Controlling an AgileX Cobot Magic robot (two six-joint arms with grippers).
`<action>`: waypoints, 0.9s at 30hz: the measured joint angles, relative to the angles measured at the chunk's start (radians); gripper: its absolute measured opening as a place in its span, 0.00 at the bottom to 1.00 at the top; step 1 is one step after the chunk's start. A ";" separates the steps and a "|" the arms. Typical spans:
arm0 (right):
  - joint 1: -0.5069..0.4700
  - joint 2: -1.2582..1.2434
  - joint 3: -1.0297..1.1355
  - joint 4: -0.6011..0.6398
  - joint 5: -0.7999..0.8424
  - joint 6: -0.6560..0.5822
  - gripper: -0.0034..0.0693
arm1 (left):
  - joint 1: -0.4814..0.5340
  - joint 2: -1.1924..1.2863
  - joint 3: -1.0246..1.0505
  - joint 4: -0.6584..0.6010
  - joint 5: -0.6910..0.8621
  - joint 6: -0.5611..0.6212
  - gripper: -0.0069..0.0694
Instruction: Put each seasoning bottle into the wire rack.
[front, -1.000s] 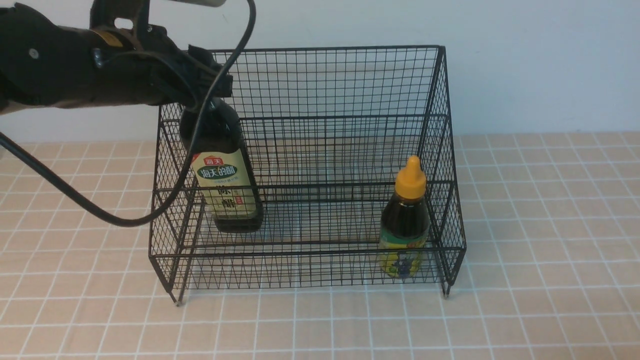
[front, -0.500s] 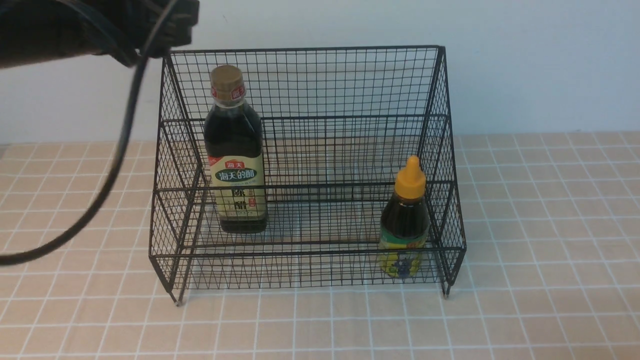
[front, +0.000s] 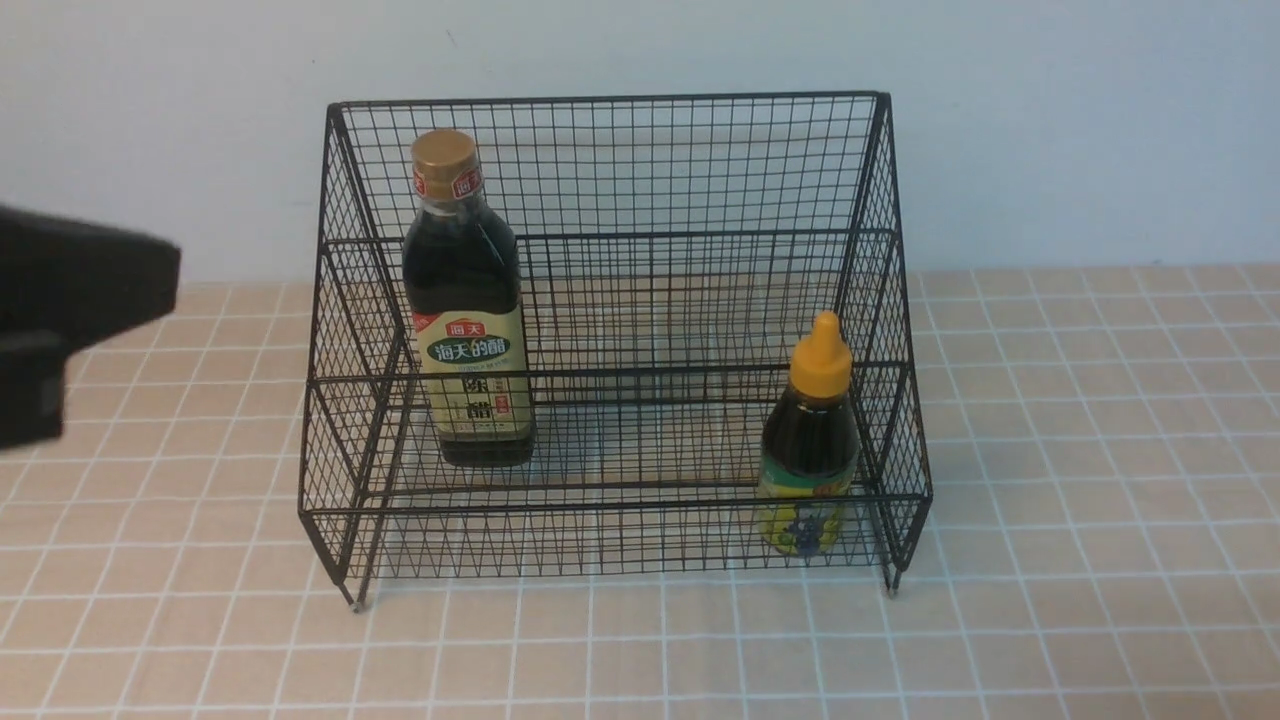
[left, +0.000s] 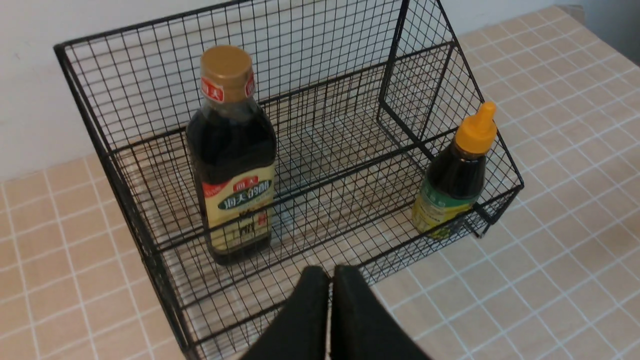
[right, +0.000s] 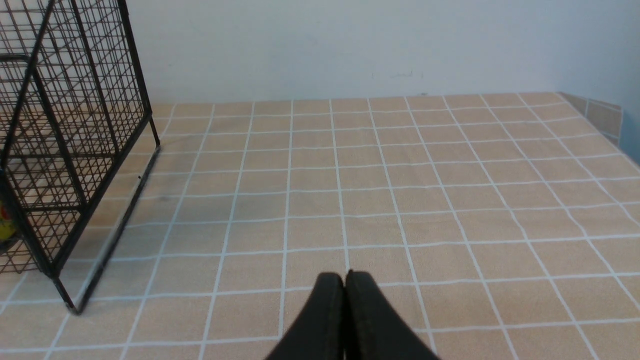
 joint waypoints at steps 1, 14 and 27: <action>0.000 0.000 0.000 0.000 0.000 0.000 0.03 | 0.000 -0.043 0.031 0.000 0.006 -0.004 0.08; 0.000 0.000 0.000 0.000 0.000 0.000 0.03 | 0.000 -0.267 0.142 0.005 0.117 -0.008 0.08; 0.000 0.000 0.000 0.000 0.000 0.000 0.03 | 0.000 -0.391 0.451 0.221 -0.314 -0.008 0.08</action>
